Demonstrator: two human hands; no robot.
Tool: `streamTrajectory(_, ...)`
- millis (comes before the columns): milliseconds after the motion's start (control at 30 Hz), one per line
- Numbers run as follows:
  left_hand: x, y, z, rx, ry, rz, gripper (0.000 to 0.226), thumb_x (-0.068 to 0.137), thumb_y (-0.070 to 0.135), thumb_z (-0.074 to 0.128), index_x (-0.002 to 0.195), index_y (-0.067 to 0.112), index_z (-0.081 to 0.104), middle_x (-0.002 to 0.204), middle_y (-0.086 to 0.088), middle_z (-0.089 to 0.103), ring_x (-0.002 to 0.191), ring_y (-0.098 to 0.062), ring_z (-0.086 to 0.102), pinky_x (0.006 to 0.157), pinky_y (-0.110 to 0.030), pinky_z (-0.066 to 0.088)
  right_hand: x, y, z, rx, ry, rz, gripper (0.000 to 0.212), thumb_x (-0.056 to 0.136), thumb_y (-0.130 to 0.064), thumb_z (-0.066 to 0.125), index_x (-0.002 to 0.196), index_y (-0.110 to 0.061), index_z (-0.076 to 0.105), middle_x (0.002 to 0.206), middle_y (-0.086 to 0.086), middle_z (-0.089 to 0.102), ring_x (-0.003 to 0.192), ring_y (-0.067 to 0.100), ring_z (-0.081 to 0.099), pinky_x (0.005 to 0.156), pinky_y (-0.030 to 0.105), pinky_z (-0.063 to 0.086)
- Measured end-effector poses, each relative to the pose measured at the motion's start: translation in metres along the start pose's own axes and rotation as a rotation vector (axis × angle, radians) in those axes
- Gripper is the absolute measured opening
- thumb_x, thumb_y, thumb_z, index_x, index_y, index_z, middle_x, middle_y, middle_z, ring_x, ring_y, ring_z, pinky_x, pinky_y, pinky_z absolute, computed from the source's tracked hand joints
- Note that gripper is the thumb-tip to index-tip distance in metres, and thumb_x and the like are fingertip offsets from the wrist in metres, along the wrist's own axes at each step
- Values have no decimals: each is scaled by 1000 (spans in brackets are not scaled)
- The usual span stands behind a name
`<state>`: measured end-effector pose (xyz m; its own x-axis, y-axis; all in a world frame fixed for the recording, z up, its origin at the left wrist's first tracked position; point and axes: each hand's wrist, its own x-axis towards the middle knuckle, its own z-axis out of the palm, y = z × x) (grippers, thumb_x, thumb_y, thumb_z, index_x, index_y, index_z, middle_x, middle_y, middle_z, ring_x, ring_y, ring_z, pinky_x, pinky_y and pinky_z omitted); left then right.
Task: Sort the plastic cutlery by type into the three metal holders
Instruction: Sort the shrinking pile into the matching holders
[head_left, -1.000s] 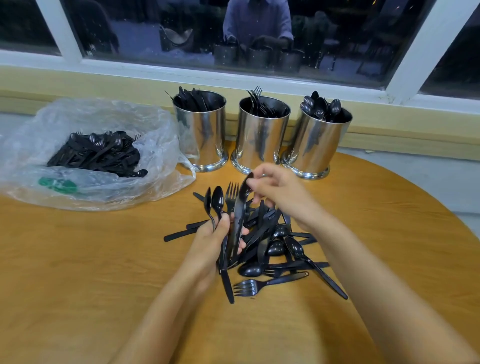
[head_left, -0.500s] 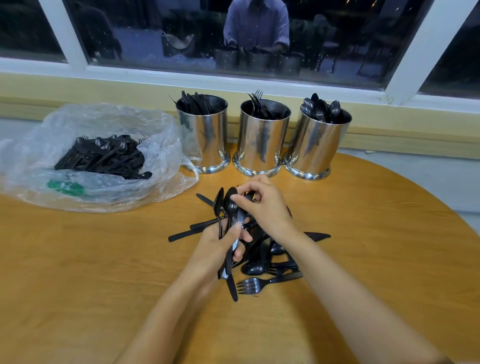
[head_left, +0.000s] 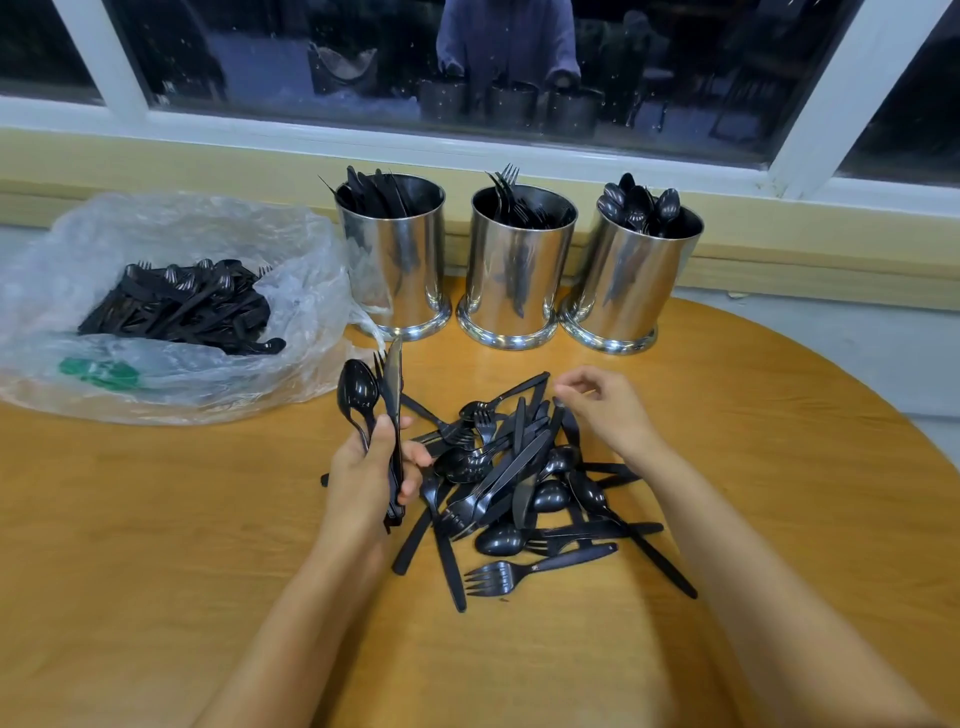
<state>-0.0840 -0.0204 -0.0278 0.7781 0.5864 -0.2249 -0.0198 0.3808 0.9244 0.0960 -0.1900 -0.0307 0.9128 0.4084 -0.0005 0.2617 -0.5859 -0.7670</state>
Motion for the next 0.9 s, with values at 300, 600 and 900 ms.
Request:
streamTrajectory(300, -1, -3, 5, 21, -38, -30, 26, 106, 23, 38, 103, 10, 60, 72, 0, 64, 46, -8, 46, 44, -19, 37, 10, -19, 21, -2, -279, 55, 15, 85, -27, 72, 93, -15, 69, 79, -4, 59, 72, 8, 53, 66, 20, 44)
streamTrajectory(600, -5, -4, 3, -27, -23, -11, 28, 107, 21, 34, 103, 10, 59, 67, -1, 50, 44, -6, 37, 43, -18, 31, 8, -43, -50, 590, 86, 55, 7, 92, -2, 61, 93, -8, 57, 90, 12, 62, 67, 9, 69, 66, 17, 56)
streamTrajectory(900, -24, -5, 21, 30, -37, -4, 28, 104, 32, 41, 111, 13, 60, 61, 8, 41, 46, -4, 31, 44, -16, 28, -86, -53, -7, 987, -78, 342, 19, 87, -12, 65, 105, -9, 65, 80, 0, 58, 67, 7, 52, 54, 17, 46)
